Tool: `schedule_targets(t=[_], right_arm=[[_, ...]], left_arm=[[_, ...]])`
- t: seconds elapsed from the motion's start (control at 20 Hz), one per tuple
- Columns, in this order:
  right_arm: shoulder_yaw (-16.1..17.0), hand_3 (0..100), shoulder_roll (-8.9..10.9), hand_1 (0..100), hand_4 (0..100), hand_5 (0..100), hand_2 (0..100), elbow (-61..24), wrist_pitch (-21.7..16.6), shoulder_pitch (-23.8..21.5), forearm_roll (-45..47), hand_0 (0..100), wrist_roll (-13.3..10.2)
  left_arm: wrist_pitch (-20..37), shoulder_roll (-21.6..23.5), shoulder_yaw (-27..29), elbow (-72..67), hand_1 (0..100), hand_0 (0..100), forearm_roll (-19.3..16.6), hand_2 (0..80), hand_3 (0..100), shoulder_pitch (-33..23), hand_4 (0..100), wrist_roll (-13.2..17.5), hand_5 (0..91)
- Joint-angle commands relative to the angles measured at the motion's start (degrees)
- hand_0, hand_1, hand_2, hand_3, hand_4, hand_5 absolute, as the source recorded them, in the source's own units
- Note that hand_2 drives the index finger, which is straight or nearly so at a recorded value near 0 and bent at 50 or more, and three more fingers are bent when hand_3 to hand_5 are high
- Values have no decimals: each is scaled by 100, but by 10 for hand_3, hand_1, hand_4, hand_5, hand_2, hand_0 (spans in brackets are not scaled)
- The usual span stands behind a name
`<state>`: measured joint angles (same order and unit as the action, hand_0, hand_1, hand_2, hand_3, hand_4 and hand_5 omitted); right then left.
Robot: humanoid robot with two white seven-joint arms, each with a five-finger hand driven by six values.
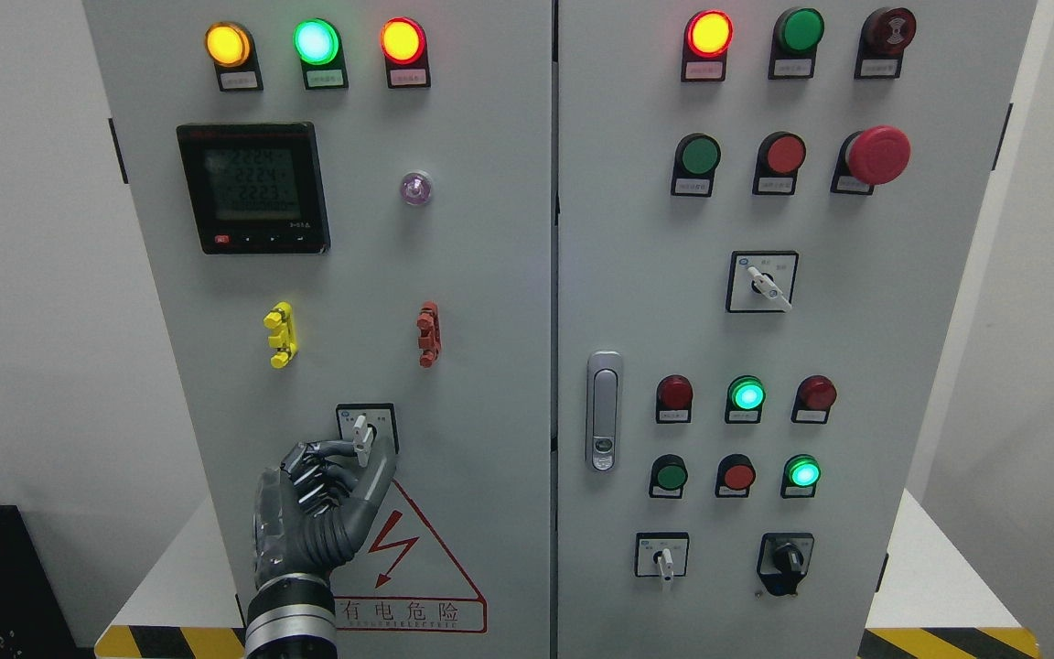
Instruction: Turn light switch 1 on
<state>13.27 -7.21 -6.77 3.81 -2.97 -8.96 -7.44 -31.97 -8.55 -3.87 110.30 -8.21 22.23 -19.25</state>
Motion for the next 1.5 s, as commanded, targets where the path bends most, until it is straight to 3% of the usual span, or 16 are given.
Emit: schedule_targets(t=[0.0,1.45], right_arm=[[0,0,0,0,0,0,0,0,-3,-2,0,307,-3],[0,0,0,0,0,0,0,0,-3,-2,0,308,-3]], left_arm=[[-28,-7,0,-17,685,156,-14,537,864,27,926,-27,877],[-239,-15,9,-35,660,161,-22,570,880,141,933,-27,877]])
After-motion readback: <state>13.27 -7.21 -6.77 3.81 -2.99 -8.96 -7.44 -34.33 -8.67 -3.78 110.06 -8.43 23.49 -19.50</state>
